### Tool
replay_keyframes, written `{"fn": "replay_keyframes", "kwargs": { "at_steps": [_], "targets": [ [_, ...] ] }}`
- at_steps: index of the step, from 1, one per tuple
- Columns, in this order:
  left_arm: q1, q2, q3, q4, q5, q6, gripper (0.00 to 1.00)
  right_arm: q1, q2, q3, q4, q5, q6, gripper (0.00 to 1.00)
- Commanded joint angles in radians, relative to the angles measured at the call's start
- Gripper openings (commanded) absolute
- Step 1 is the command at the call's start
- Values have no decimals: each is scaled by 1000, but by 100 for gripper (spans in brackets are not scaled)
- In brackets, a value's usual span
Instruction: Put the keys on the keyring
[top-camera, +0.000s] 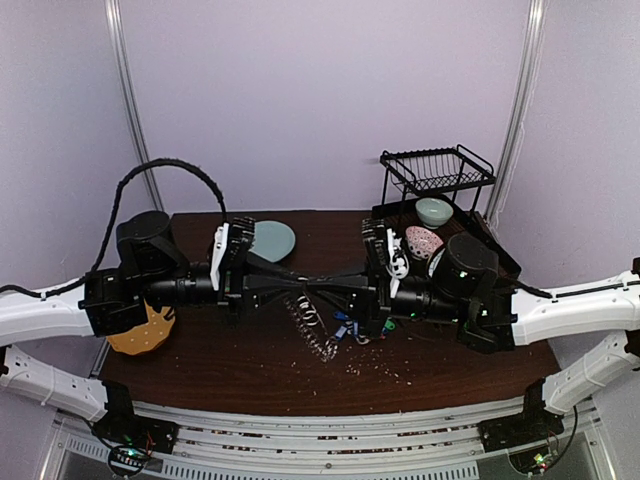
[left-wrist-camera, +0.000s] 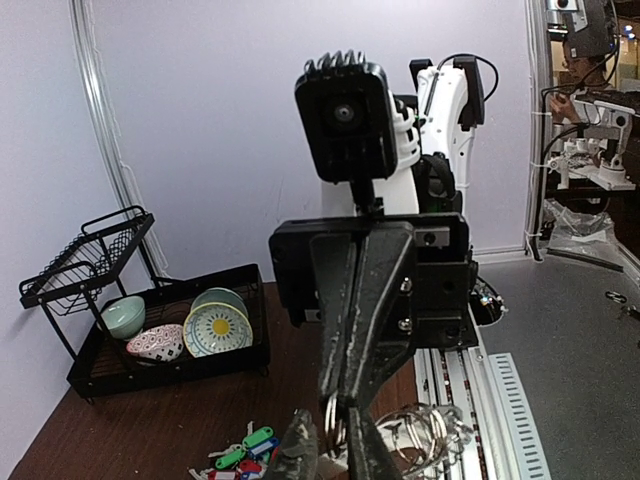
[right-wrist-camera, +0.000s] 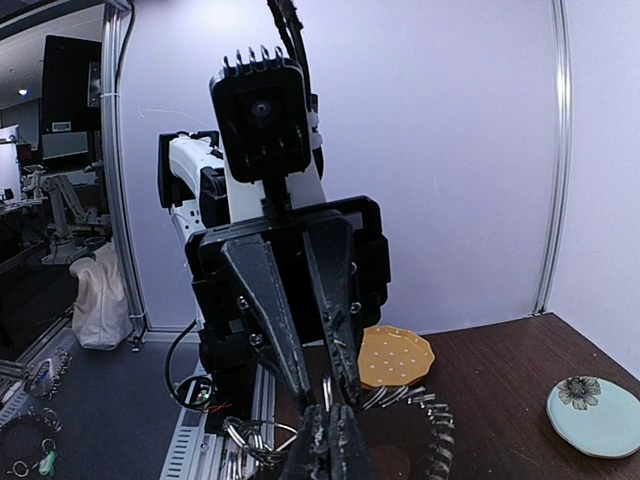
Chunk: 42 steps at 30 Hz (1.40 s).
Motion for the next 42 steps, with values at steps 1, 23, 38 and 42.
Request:
{"fn": "replay_keyframes", "kwargs": {
  "at_steps": [1,23,38,42],
  "targets": [
    [-3,-12,-11,39,3,-7,13,5,-11,-2,59,8,2,0],
    [-10,3,165,-361,-182,215,0,1,-91,215,-642,108,-386,34],
    [-38,49,276,-499,-198,287,0,-6,56,439,-885,116,-547,25],
    [-40,56,276,-499,-190,284,0,-6,62,441,-869,108,-548,24]
  ]
}}
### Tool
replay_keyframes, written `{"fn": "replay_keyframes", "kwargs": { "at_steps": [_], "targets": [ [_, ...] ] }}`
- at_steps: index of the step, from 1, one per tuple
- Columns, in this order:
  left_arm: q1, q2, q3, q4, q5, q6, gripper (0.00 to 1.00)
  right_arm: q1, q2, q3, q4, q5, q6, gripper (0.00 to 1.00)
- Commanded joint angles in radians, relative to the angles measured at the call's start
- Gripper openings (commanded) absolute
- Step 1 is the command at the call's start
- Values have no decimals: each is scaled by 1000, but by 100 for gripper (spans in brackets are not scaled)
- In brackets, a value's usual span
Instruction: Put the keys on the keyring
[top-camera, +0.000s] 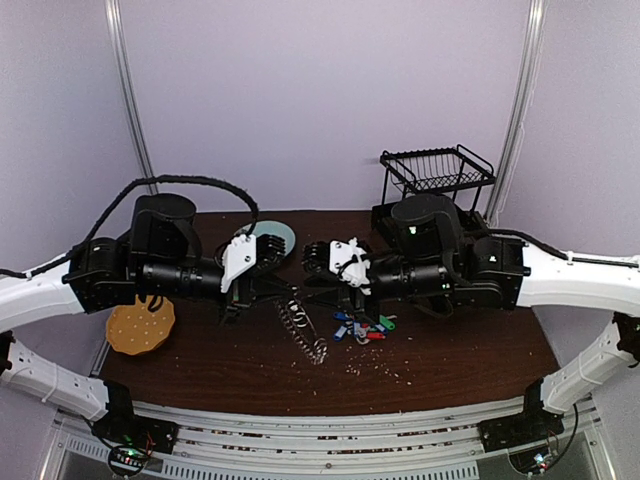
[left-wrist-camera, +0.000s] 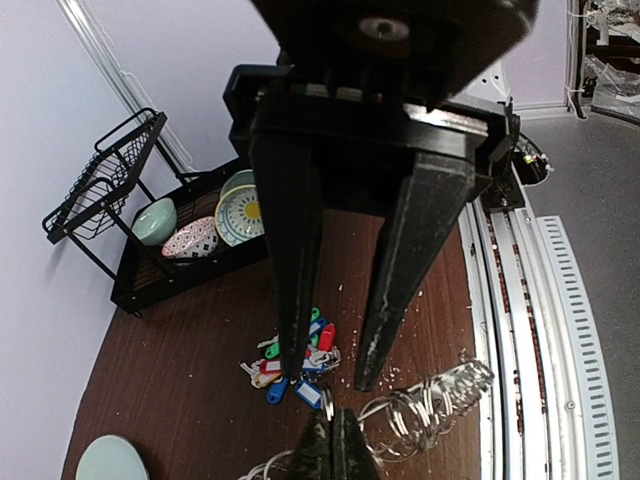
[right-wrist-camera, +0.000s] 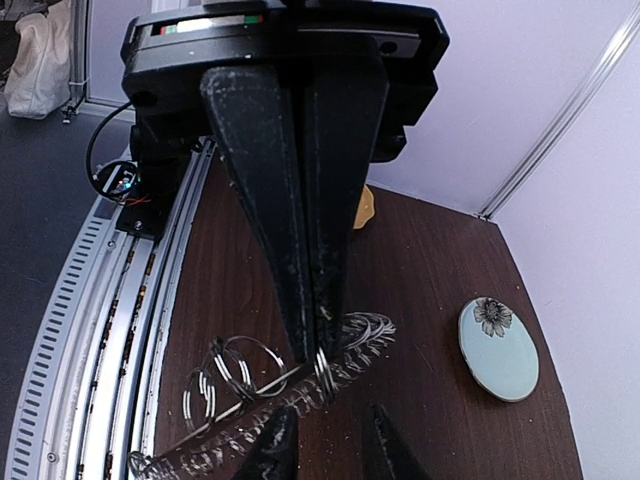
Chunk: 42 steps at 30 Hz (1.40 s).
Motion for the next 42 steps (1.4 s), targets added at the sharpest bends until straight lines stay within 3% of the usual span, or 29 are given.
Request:
{"fn": "replay_keyframes", "kwargs": {
  "at_steps": [1,4,19,23,27,28,30,34,38,42],
  "targets": [
    [-8,3,40,41,18,13,0,-3,-4,40,3,-3,-17,22],
    [-9,5,35,50,31,14,0,-4,4,41,7,8,-16,16],
    [-14,6,20,71,19,-5,0,-3,28,60,8,-59,5,15],
    [-14,6,15,79,21,-3,0,-3,29,59,8,-76,9,0],
    [-14,-10,-4,118,23,-27,0,-7,9,39,25,-110,30,0],
    [-14,-25,-22,145,7,-44,3,-15,-3,20,54,-129,53,0],
    [-14,-77,-88,239,-22,-81,18,-36,-36,-51,206,-188,148,0],
    [-14,-174,-246,469,-16,-180,29,-44,-67,-237,653,-253,437,0],
    [-13,-180,-267,510,15,-215,29,-43,-23,-312,918,-269,652,0],
    [-14,-160,-259,510,49,-224,22,-38,-2,-373,1093,-232,737,0]
  ]
}}
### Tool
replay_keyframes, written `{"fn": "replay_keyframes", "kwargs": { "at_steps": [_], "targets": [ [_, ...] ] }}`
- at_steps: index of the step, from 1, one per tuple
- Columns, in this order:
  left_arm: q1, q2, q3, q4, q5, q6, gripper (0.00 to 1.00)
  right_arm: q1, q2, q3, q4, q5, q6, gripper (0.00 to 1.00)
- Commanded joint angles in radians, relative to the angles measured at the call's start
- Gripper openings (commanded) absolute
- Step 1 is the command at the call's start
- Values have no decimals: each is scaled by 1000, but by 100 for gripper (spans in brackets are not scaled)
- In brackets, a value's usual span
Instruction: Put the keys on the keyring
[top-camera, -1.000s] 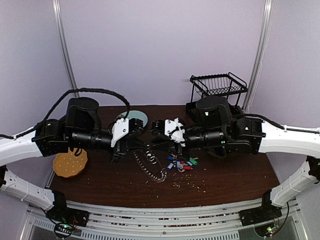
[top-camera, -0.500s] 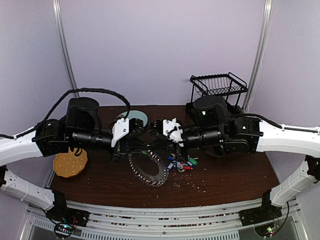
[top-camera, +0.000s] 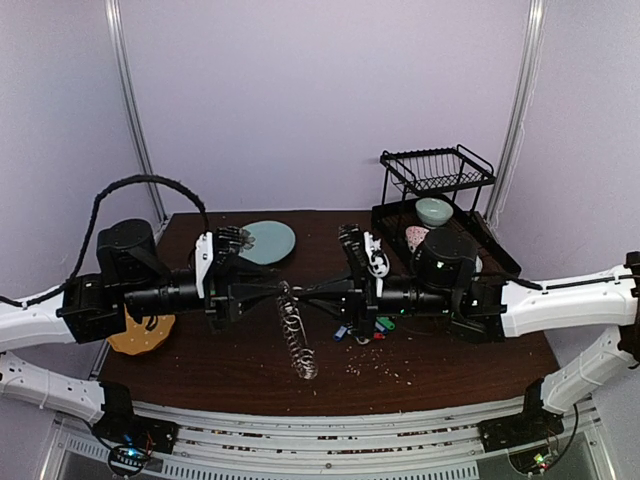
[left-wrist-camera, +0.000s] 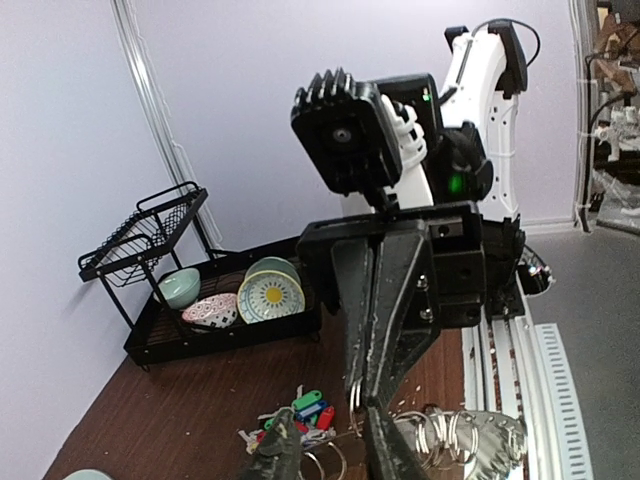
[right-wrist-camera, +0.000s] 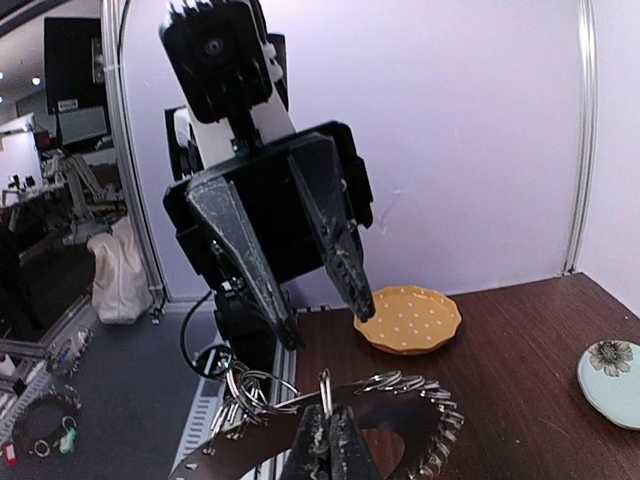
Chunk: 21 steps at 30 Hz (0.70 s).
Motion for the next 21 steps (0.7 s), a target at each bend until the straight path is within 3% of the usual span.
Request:
{"fn": "replay_keyframes", "kwargs": {
  "at_steps": [1,7,21],
  "targets": [
    [-4,17,2,108,49,-44,20,5,11,-45,391,-3,197,0],
    [-4,16,-17,134,38,-56,16,5,38,-63,477,-38,225,0],
    [-4,57,22,149,118,-34,17,7,47,-39,423,-18,208,0]
  ]
}}
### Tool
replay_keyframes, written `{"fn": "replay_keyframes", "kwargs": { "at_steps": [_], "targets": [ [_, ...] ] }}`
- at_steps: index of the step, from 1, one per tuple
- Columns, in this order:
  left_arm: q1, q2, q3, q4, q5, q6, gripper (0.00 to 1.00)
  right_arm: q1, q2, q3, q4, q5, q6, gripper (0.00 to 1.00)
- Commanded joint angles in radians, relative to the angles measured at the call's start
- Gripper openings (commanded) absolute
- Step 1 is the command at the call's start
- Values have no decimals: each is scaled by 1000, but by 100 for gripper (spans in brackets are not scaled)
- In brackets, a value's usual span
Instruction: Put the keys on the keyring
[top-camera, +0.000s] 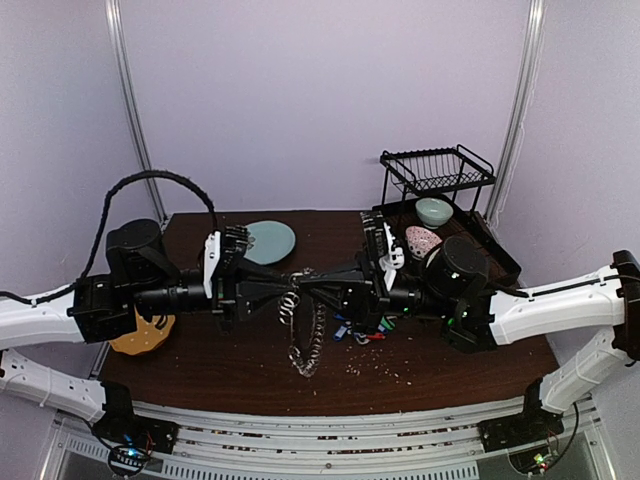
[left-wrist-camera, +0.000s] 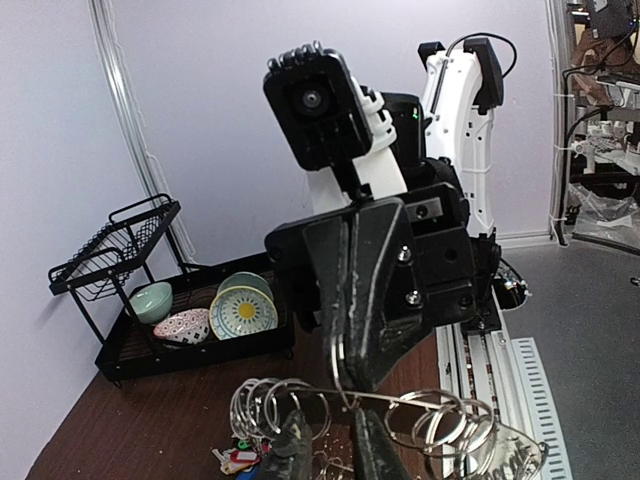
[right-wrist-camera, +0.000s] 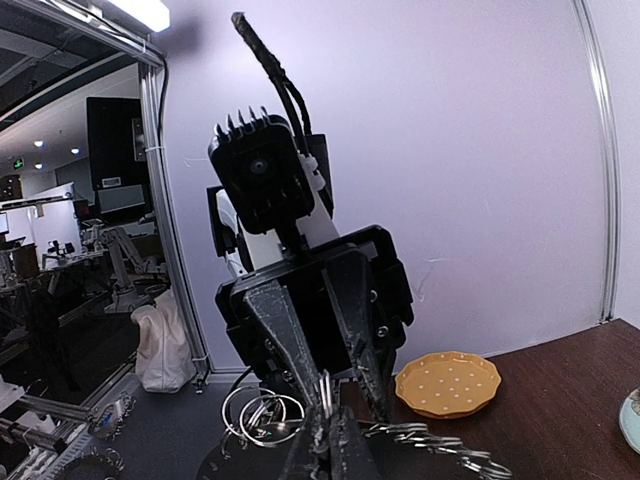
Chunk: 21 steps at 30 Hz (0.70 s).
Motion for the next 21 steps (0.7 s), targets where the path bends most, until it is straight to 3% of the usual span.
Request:
{"fn": "replay_keyframes", "kwargs": {
  "at_steps": [1,5,14,21],
  "targets": [
    [-4,6,25,68,59,14,17,5,-3,19,59,20,9,0],
    [-4,-7,5,115,67,4,18,4,-6,15,58,36,7,0],
    [-4,9,9,118,42,-18,6,4,-5,20,55,28,3,0],
    [-4,-2,5,79,6,2,12,5,-11,18,49,23,0,0]
  ]
}}
